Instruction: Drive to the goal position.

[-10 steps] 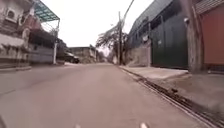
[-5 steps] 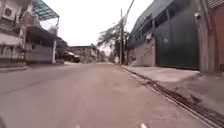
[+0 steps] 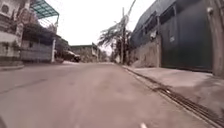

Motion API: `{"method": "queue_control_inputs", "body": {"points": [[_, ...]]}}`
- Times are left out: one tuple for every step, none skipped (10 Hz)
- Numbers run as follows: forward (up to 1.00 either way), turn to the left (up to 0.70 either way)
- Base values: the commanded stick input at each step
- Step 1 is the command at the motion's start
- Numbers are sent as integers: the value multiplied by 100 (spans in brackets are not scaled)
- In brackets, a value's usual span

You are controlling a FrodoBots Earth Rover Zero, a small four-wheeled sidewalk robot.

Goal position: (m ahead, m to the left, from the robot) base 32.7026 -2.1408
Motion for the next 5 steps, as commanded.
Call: {"method": "queue_control_inputs", "body": {"points": [[100,0],[100,0],[100,0],[100,0],[100,0]]}}
